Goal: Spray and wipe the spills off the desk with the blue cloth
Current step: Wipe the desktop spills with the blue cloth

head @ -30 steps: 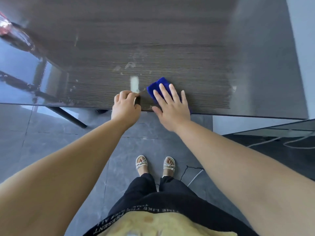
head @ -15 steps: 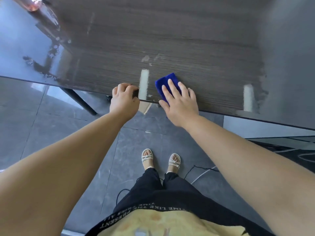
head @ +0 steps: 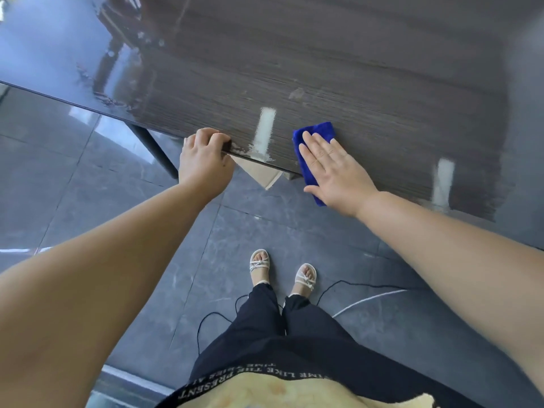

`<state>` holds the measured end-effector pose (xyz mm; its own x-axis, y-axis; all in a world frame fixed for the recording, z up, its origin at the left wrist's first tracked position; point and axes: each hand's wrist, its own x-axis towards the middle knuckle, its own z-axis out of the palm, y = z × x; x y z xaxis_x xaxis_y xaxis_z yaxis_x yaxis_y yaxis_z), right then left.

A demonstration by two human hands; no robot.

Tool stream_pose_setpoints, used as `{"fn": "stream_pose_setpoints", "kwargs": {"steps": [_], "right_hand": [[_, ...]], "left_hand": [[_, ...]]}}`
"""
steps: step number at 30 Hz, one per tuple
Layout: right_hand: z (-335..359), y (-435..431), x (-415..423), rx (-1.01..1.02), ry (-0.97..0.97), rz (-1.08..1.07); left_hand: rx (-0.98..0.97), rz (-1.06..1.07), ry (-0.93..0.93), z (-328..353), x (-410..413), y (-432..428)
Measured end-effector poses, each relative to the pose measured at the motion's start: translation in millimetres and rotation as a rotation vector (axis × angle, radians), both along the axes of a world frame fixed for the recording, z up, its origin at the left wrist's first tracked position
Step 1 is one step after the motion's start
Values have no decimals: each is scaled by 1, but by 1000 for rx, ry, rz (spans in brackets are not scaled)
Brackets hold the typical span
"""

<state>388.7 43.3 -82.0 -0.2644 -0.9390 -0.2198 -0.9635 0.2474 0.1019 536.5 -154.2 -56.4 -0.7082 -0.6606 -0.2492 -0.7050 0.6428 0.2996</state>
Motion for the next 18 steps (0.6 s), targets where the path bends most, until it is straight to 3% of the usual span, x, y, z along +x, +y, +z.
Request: {"fn": "stream_pose_setpoints", "kwargs": {"steps": [11,18], "right_hand": [[-12,-195,77,-78,-86,-46],[-9,-272,102,-67,-113,4]], "left_hand": [[-32,187,-35,3,30,-87],[-50,295,-55,-3,52,-166]]}}
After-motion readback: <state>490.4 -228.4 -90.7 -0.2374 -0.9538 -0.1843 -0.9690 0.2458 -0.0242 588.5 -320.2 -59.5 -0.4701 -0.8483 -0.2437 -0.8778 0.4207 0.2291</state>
